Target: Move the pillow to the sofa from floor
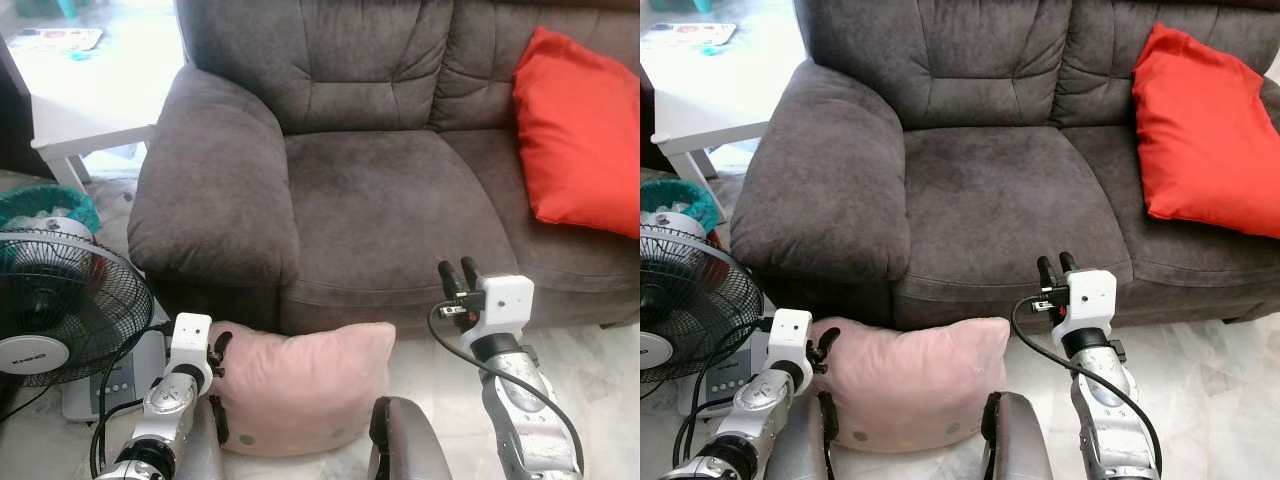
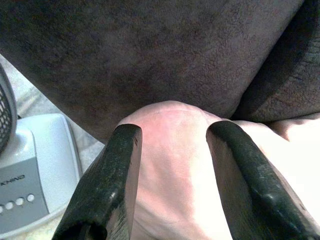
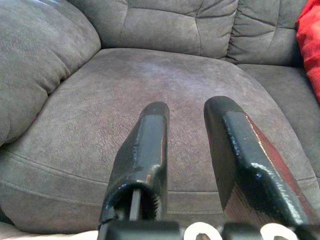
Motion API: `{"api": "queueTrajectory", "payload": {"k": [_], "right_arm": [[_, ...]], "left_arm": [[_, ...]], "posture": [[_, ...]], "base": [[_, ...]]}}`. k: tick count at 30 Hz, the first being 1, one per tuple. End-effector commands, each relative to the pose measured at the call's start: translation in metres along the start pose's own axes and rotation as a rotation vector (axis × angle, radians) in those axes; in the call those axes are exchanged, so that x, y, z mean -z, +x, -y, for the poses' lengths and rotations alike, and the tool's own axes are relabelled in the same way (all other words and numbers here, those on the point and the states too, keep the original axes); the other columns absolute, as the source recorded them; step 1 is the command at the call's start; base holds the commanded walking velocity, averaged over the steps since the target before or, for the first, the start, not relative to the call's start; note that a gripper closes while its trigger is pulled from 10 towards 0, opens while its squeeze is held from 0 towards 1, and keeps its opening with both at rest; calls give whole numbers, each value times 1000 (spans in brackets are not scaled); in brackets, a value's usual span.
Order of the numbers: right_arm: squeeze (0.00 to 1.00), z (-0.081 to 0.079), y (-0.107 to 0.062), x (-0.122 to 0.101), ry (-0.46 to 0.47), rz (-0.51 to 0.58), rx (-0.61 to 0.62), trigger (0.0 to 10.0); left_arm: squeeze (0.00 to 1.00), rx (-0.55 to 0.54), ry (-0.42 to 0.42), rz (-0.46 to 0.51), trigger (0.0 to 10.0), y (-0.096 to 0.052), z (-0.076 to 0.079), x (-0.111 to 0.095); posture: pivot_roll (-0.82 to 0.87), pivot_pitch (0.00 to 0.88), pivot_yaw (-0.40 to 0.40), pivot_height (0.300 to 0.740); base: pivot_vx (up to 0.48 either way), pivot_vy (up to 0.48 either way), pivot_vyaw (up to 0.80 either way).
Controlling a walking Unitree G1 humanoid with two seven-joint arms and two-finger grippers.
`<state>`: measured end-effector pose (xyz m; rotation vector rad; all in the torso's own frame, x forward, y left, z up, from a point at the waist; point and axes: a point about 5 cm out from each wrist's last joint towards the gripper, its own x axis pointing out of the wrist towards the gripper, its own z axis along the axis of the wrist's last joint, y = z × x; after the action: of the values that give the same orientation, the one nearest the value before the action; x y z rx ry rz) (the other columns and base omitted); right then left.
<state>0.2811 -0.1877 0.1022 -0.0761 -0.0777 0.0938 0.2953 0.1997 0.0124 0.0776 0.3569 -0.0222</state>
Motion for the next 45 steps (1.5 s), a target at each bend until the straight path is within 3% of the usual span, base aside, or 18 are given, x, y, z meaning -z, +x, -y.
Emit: {"api": "queueTrajectory", "payload": {"k": [1, 7, 10, 11, 12, 13, 21, 28, 29, 30, 36, 45], "right_arm": [[0, 2, -1, -4, -5, 12, 2, 10000], [0, 4, -2, -7, -7, 15, 7, 10000], [0, 5, -1, -15, 1, 35, 9, 10000], [0, 5, -1, -18, 4, 42, 8, 10000], [0, 5, -1, -21, 5, 47, 5, 10000], [0, 5, 0, -22, 7, 50, 2, 10000], [0, 4, -4, -35, 3, 64, -33, 10000], [0, 6, -7, -44, -18, 49, -71, 10000], [0, 8, -9, -45, -20, 47, -75, 10000], [0, 10, -10, -48, -26, 44, -83, 10000], [0, 13, -10, -56, -43, 46, -103, 10000], [0, 17, -16, -63, -58, 32, -118, 10000]], "left_arm": [[0, 2, -32, -20, 10000, 0, 2, 4], [0, -3, -59, -23, 10000, 3, -3, 0], [0, 37, -55, -9, 10000, 6, 4, -6], [133, 47, -44, -2, 10000, 6, 6, -7], [737, 53, -34, 4, 10000, 6, 7, -8], [1000, 57, -32, 5, 10000, 7, 8, -9], [1000, 45, -32, 31, 10000, 6, 2, -12], [1000, -64, -43, 19, 10000, 2, -19, -9], [149, -83, -40, 25, 10000, 2, -21, -9], [0, -121, -42, 42, 10000, 2, -26, -12], [0, -190, -57, 75, 10000, 3, -34, -20], [0, -198, -104, 106, 10000, 4, -41, -28]], "posture": [[35, 104, -119, 508], [20, 114, -119, 508], [0, 148, -131, 508], [-3, 159, -136, 508], [-6, 169, -142, 508], [-6, 169, -142, 508], [-16, 238, -183, 508], [-28, 287, -234, 508], [-29, 294, -244, 508], [-34, 302, -255, 508], [-51, 323, -290, 508], [-86, 336, -308, 508]], "base": [[0, 0, 0], [0, 0, 0], [0, 0, 0], [0, 0, 0], [0, 0, 0], [0, 0, 0], [0, 0, 0], [0, 0, 0], [0, 0, 0], [0, 0, 0], [0, 0, 0], [0, 0, 0]]}}
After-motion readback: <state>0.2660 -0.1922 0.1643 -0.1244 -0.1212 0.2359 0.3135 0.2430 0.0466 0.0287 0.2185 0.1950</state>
